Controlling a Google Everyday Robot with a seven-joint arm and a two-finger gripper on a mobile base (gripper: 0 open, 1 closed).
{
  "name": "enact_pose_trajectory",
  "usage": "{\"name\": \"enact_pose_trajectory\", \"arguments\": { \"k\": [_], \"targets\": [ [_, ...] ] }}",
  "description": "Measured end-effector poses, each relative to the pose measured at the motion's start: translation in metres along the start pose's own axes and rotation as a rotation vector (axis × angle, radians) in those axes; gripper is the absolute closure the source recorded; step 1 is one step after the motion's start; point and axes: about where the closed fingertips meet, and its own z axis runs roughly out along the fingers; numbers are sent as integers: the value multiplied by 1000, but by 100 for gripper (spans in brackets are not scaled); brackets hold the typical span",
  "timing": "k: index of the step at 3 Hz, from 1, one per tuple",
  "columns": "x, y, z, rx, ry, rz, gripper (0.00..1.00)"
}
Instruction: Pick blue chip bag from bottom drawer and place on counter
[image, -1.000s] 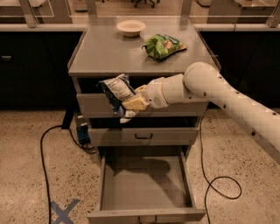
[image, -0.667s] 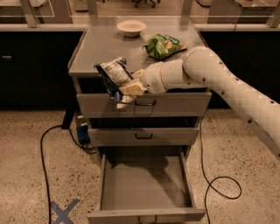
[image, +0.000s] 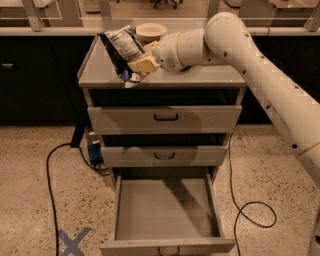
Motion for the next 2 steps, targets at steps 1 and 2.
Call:
{"name": "enact_pose_trajectory", "arguments": {
  "k": [1,2],
  "targets": [
    [-19,-25,16,33,10,-32,100],
    [-17,-57,47,74,44,-11,100]
  ]
}}
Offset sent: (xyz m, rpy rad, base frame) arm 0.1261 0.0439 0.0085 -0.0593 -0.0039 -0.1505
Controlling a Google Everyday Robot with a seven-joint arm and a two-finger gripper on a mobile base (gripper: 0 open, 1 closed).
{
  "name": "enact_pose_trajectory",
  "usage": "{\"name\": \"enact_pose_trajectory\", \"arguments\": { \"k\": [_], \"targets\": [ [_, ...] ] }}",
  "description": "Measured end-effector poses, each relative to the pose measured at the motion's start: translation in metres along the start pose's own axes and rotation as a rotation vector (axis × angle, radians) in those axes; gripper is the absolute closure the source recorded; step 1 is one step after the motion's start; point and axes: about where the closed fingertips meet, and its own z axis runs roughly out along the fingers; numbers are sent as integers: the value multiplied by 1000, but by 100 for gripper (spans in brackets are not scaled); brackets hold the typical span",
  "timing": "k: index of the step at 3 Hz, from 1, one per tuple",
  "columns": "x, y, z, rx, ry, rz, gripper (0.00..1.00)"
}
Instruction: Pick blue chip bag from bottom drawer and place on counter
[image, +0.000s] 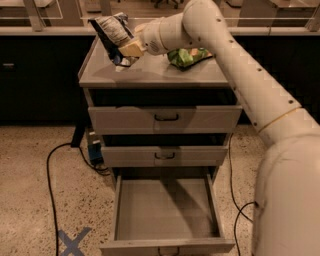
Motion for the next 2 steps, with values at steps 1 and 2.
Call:
{"name": "enact_pose_trajectory", "arguments": {
  "k": [1,2],
  "targets": [
    [14,-22,37,59,68,33,100],
    [37,-36,60,92,135,95,100]
  ]
}}
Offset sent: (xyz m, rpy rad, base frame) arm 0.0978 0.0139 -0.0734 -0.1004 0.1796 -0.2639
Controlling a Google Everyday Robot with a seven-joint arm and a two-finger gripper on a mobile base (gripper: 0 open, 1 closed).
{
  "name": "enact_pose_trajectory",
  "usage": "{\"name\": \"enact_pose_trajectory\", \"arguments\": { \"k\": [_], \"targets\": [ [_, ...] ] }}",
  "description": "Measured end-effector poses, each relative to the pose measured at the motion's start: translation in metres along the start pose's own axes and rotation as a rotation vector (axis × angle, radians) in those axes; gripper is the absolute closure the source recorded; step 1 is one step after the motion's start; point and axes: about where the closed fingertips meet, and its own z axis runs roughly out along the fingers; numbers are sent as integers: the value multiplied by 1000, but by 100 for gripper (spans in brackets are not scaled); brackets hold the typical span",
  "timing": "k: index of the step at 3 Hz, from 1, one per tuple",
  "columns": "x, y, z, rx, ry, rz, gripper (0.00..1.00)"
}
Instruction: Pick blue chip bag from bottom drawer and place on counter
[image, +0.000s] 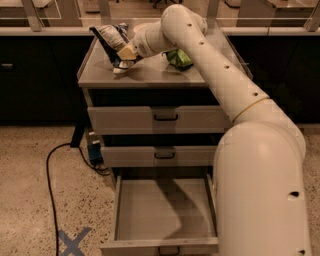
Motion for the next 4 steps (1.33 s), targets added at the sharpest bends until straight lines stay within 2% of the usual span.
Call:
{"name": "enact_pose_trajectory", "arguments": {
  "k": [1,2,3,4],
  "targets": [
    [28,-14,17,33,61,82,100],
    [43,-19,21,32,84,124,100],
    [43,-19,21,32,84,124,81],
    [43,-19,21,32,84,124,58]
  ]
}}
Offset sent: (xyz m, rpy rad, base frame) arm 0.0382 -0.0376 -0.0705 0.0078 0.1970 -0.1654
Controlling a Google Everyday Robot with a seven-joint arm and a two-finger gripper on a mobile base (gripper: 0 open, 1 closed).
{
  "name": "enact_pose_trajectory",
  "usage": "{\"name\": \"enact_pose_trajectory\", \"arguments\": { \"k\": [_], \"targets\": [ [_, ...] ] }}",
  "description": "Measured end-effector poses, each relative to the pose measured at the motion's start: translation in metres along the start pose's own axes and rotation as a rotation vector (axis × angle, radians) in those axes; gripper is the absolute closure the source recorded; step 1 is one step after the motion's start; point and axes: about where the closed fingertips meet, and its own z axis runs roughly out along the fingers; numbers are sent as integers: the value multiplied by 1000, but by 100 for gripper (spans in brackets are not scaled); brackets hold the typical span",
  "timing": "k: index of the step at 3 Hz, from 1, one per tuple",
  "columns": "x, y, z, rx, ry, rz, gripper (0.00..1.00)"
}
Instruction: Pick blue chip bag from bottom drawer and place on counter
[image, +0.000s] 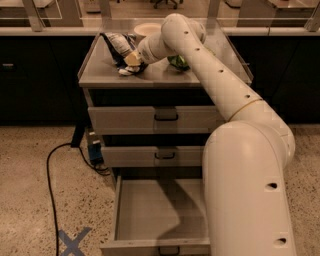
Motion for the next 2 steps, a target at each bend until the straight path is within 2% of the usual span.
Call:
{"name": "enact_pose_trajectory", "arguments": {
  "k": [2],
  "targets": [
    [0,0,0,0,0,0,12]
  ]
}}
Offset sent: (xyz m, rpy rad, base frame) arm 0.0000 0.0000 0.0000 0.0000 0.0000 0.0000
